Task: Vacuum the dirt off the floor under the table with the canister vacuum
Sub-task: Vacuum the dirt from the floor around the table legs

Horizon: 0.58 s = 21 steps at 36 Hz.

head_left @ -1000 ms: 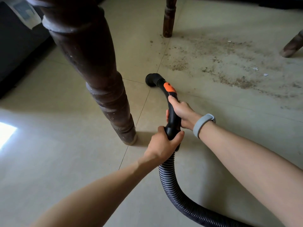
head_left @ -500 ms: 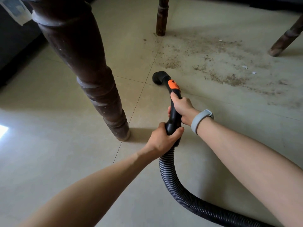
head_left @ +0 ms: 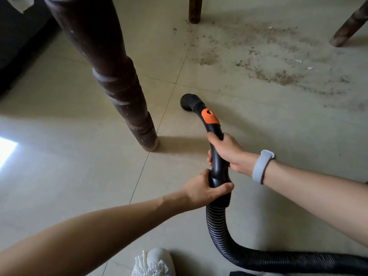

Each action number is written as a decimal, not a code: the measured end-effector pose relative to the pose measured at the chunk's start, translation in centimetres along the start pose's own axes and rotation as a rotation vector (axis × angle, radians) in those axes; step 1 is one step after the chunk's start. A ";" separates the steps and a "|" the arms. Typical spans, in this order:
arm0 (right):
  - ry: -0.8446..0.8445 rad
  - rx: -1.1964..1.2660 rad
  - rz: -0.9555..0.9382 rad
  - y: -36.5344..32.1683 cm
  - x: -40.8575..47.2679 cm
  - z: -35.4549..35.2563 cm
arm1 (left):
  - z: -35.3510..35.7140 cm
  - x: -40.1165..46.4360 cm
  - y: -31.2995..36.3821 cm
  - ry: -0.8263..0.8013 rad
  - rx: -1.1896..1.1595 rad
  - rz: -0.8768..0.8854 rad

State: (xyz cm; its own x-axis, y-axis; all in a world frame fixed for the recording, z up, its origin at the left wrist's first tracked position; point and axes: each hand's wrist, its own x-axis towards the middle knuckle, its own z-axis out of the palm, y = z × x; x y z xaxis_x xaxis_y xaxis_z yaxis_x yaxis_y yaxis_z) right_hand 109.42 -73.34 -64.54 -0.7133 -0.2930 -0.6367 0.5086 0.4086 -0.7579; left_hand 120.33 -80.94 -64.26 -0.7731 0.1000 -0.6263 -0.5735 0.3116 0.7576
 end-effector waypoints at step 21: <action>-0.286 -0.188 0.001 0.6 -1.9 -2.7 | -7.3 1.4 -7.5 0.088 1.141 -0.108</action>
State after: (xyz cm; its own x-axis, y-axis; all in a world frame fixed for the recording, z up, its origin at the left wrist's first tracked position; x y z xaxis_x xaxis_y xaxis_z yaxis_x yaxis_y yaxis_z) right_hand 109.73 -70.17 -63.41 -0.5354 -0.5118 -0.6719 0.3924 0.5537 -0.7345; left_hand 121.56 -89.98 -69.48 -0.7770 -0.0315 -0.6287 -0.0932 0.9935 0.0654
